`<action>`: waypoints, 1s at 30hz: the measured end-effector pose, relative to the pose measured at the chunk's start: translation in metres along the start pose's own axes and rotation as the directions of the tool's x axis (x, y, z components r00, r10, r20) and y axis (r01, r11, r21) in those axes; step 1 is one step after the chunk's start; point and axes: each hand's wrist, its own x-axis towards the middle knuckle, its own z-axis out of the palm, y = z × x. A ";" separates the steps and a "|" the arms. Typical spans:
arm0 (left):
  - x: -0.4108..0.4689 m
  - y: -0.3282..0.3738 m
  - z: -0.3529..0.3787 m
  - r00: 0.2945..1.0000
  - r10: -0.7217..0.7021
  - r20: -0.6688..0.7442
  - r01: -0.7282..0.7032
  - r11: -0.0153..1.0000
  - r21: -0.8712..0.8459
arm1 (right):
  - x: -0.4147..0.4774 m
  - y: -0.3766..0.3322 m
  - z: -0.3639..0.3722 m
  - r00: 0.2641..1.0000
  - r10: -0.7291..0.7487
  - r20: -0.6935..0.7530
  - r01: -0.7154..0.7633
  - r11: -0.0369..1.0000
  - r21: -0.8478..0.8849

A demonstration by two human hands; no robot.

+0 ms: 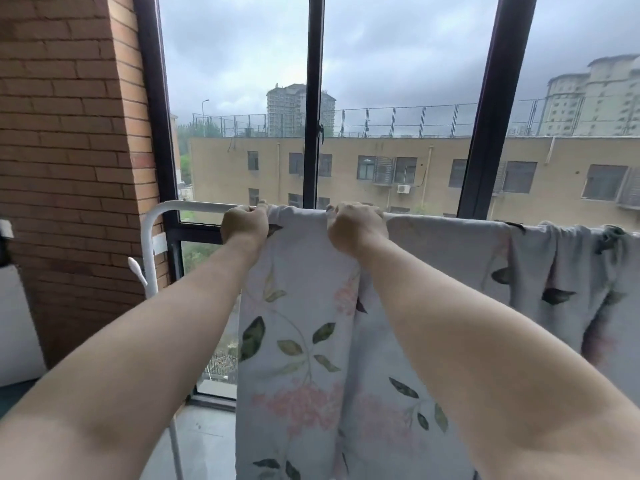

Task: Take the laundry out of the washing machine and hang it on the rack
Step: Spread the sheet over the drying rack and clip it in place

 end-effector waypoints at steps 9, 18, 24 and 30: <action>0.016 -0.023 -0.003 0.998 0.064 -0.021 -0.066 0.992 -0.106 | 0.007 0.013 0.015 0.991 0.049 -0.125 -0.054 0.998 -0.039; 0.020 -0.005 -0.044 0.946 -0.248 0.207 0.298 0.918 -0.262 | 0.007 0.017 0.015 0.991 0.050 -0.126 -0.059 0.996 -0.067; 0.027 0.026 -0.068 0.731 -0.389 0.561 0.486 0.873 -0.028 | 0.005 0.013 0.016 0.990 0.046 -0.132 -0.057 0.995 -0.079; 0.053 0.037 -0.058 0.775 -0.447 0.448 0.573 0.795 -0.200 | 0.005 0.017 0.016 0.995 0.037 -0.097 -0.044 0.997 -0.070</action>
